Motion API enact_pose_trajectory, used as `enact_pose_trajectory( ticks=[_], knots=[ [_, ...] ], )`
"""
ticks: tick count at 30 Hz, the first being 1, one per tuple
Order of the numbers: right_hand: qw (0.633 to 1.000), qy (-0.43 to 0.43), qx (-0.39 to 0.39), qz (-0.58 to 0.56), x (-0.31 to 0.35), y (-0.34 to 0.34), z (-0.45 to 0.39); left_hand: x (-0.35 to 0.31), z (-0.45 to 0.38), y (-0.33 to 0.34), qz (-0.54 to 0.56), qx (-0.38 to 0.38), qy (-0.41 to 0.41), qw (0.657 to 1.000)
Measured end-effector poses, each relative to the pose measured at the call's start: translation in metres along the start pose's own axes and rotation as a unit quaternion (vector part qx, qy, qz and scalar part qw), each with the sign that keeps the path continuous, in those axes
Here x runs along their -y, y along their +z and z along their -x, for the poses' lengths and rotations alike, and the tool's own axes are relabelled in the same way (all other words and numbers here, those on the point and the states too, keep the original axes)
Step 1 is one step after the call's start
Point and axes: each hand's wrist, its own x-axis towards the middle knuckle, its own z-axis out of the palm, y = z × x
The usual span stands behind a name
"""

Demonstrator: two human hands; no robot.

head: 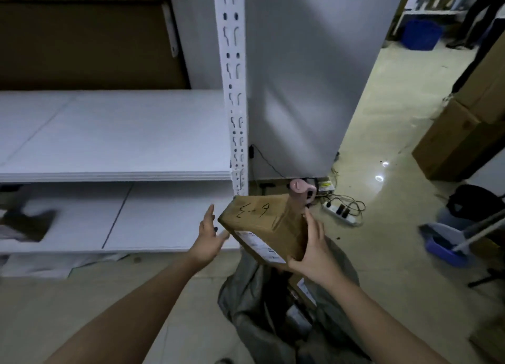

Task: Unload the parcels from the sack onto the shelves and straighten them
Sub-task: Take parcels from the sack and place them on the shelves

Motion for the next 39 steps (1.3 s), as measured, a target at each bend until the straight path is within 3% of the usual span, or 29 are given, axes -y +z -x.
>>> enact_pose_trajectory(
  ticks=[3, 9, 14, 19, 24, 27, 30, 32, 34, 36, 37, 39],
  knots=[
    [0.996, -0.069, 0.008, 0.056, 0.019, 0.021, -0.001, 0.004, 0.013, -0.027, 0.142, -0.046, -0.06, 0.987],
    [0.977, -0.18, 0.009, 0.112, 0.072, 0.071, -0.007, 0.023, 0.042, -0.102, 0.231, -0.098, -0.121, 0.96],
    [0.945, -0.257, -0.11, 0.168, 0.135, 0.127, -0.014, 0.045, 0.076, -0.165, 0.307, -0.132, -0.145, 0.932],
    [0.887, -0.345, -0.126, 0.278, 0.192, 0.185, -0.018, 0.048, 0.104, -0.213, 0.329, -0.118, -0.132, 0.927],
    [0.814, -0.469, -0.153, 0.308, 0.227, 0.237, -0.014, 0.056, 0.13, -0.264, 0.326, -0.114, -0.183, 0.92],
    [0.808, -0.492, -0.126, 0.299, 0.244, 0.261, -0.007, 0.067, 0.143, -0.281, 0.312, -0.133, -0.193, 0.921],
    [0.803, -0.514, -0.047, 0.298, 0.255, 0.278, -0.001, 0.085, 0.144, -0.298, 0.268, -0.227, -0.156, 0.923],
    [0.817, -0.491, 0.028, 0.3, 0.264, 0.289, 0.001, 0.097, 0.146, -0.31, 0.183, -0.298, -0.084, 0.933],
    [0.884, -0.397, 0.109, 0.222, 0.278, 0.3, -0.001, 0.108, 0.151, -0.322, 0.058, -0.321, -0.023, 0.945],
    [0.953, -0.262, 0.145, 0.033, 0.3, 0.312, -0.007, 0.12, 0.155, -0.333, -0.11, -0.329, -0.005, 0.938],
    [0.968, -0.194, 0.141, -0.068, 0.313, 0.319, -0.012, 0.127, 0.157, -0.339, -0.186, -0.334, 0.001, 0.924],
    [0.957, -0.056, 0.136, -0.249, 0.34, 0.333, -0.027, 0.139, 0.157, -0.35, -0.296, -0.331, 0.022, 0.896]
  ],
)
